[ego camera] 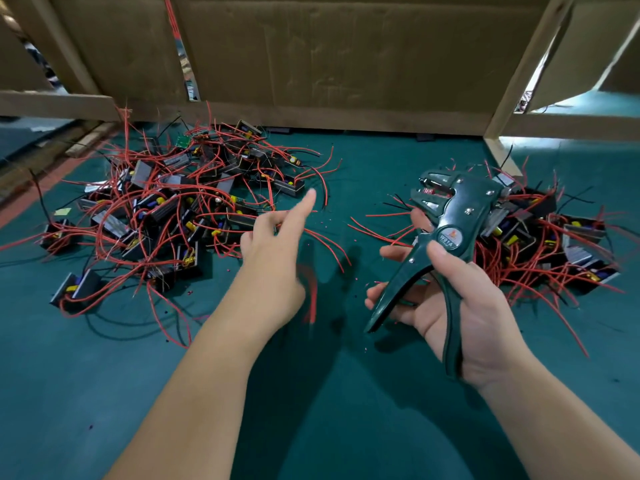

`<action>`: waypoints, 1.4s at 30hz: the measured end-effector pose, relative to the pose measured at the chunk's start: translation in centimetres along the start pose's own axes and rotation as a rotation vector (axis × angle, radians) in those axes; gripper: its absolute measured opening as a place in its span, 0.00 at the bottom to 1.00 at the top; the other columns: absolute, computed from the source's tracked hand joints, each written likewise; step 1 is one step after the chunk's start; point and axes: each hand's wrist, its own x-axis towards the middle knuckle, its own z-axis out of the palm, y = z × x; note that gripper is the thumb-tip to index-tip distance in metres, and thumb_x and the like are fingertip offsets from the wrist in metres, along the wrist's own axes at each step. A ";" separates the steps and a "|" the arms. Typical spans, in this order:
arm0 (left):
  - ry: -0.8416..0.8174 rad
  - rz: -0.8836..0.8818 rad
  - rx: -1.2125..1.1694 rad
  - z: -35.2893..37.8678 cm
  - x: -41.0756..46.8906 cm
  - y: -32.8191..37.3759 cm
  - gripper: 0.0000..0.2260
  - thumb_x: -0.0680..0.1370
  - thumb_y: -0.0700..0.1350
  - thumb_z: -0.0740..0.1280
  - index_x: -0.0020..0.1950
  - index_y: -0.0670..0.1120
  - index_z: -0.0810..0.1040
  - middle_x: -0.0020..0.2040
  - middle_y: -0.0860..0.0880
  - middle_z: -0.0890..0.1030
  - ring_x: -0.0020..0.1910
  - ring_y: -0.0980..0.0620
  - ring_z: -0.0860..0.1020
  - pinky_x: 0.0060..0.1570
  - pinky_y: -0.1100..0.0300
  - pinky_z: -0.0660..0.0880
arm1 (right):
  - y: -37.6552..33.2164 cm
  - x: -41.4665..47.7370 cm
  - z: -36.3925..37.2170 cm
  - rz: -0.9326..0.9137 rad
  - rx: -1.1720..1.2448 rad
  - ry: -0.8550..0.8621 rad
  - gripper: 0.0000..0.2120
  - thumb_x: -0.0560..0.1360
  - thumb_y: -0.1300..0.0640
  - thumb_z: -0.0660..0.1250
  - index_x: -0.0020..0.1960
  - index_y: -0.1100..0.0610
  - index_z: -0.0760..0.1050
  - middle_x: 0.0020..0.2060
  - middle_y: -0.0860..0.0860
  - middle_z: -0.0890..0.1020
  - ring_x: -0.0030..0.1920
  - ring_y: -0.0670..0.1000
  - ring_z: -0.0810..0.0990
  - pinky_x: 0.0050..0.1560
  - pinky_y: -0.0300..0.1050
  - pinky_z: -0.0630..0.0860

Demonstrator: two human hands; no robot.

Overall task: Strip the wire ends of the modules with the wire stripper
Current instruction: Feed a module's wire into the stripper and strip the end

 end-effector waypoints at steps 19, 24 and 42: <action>0.475 -0.220 -0.801 0.8 1.4 0.7 0.21 0.83 0.51 0.55 0.34 0.46 0.75 0.21 0.53 0.74 0.21 0.59 0.70 0.25 0.66 0.67 | -0.5 -0.9 0.8 0.418 0.169 -0.298 0.27 0.57 0.49 0.76 0.51 0.64 0.81 0.52 0.66 0.81 0.36 0.63 0.81 0.41 0.58 0.79; 0.529 -0.198 -0.656 1.3 1.2 0.5 0.20 0.83 0.51 0.54 0.34 0.48 0.72 0.23 0.53 0.73 0.22 0.61 0.69 0.26 0.69 0.66 | 0.1 -1.5 1.5 0.595 0.223 -0.552 0.25 0.64 0.48 0.73 0.56 0.61 0.78 0.62 0.65 0.75 0.38 0.62 0.81 0.47 0.58 0.78; 0.057 0.212 -0.870 0.7 -0.3 2.3 0.22 0.70 0.32 0.55 0.56 0.54 0.72 0.57 0.54 0.78 0.58 0.58 0.78 0.53 0.57 0.77 | -0.5 -0.3 0.8 0.428 0.289 -0.216 0.31 0.62 0.51 0.65 0.61 0.67 0.75 0.53 0.61 0.81 0.36 0.61 0.81 0.40 0.56 0.80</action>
